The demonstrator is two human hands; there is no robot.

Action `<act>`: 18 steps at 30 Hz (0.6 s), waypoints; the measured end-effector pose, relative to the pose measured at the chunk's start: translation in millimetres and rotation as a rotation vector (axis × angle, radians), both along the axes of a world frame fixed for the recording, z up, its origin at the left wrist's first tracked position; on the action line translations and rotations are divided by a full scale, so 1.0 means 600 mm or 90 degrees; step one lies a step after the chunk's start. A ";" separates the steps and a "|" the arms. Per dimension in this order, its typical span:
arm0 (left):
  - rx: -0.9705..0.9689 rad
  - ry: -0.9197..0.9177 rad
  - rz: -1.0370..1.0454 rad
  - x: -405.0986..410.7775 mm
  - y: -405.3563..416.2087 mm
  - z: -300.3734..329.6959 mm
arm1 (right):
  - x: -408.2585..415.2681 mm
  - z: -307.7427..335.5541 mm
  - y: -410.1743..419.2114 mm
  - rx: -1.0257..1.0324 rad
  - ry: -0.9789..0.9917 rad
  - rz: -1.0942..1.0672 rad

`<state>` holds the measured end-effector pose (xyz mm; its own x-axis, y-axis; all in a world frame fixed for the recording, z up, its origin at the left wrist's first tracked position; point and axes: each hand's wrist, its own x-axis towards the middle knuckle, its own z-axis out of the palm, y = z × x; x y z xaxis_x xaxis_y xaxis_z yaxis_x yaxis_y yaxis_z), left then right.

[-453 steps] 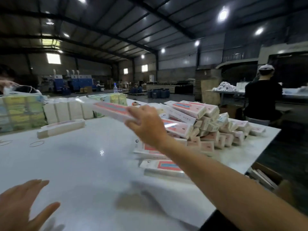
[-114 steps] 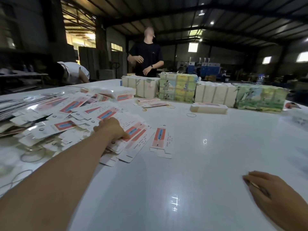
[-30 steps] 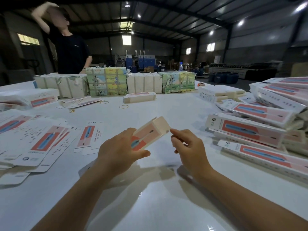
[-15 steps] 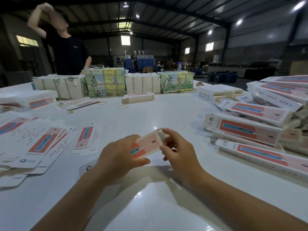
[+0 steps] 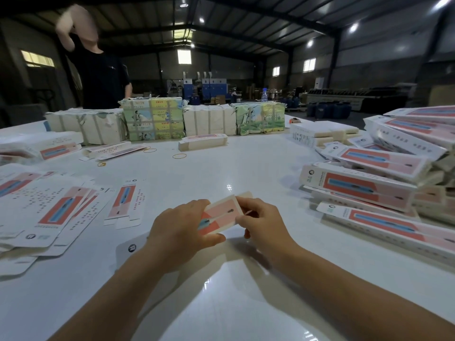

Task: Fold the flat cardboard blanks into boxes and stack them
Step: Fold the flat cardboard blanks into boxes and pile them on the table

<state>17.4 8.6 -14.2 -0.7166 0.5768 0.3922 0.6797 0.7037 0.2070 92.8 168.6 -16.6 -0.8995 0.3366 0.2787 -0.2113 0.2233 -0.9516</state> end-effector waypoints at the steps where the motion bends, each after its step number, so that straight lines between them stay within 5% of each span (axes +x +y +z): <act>1: -0.001 0.007 0.005 0.001 0.003 0.000 | -0.001 0.000 -0.001 -0.014 -0.011 0.000; 6: 0.002 0.009 0.018 0.005 0.011 0.003 | -0.003 0.004 0.003 0.055 -0.014 0.008; 11: 0.036 -0.018 0.004 0.012 0.007 0.009 | -0.004 0.011 0.025 0.147 -0.010 -0.172; 16: 0.041 -0.041 -0.009 0.019 0.008 0.009 | -0.010 0.018 0.027 -0.483 -0.106 0.090; 18: 0.043 -0.046 -0.013 0.019 0.008 0.010 | -0.012 0.021 0.027 -0.486 -0.098 0.135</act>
<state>29.0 13.4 -8.1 -0.7325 0.5661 0.3782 0.6758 0.6720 0.3029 85.7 184.7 -4.2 -0.9750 0.2026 -0.0915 -0.0309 -0.5309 -0.8469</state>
